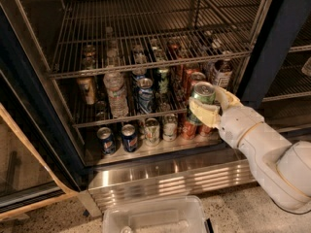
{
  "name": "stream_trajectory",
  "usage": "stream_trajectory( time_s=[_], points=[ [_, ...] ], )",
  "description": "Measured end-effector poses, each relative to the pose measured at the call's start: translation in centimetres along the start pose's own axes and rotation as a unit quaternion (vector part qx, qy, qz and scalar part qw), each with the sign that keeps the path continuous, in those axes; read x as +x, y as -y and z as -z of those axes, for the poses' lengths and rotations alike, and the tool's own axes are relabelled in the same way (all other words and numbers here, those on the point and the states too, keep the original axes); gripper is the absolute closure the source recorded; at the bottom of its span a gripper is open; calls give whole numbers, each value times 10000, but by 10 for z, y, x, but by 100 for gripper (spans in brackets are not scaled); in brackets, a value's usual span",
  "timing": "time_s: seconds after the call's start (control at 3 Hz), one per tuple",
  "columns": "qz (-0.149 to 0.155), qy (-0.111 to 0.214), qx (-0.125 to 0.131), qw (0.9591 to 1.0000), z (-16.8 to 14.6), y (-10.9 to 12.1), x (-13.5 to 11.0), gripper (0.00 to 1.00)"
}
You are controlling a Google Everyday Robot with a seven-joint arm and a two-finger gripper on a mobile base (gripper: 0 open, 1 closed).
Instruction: Pick green can from middle shelf of fridge
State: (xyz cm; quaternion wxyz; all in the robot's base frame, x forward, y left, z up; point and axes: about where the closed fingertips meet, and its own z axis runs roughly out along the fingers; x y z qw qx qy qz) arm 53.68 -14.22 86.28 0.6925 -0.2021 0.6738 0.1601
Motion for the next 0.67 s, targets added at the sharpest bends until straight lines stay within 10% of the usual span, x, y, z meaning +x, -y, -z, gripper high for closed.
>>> stream_trajectory(
  time_s=[0.67],
  points=[
    [-51,162,10,9999,17,-2,-11,100]
  ],
)
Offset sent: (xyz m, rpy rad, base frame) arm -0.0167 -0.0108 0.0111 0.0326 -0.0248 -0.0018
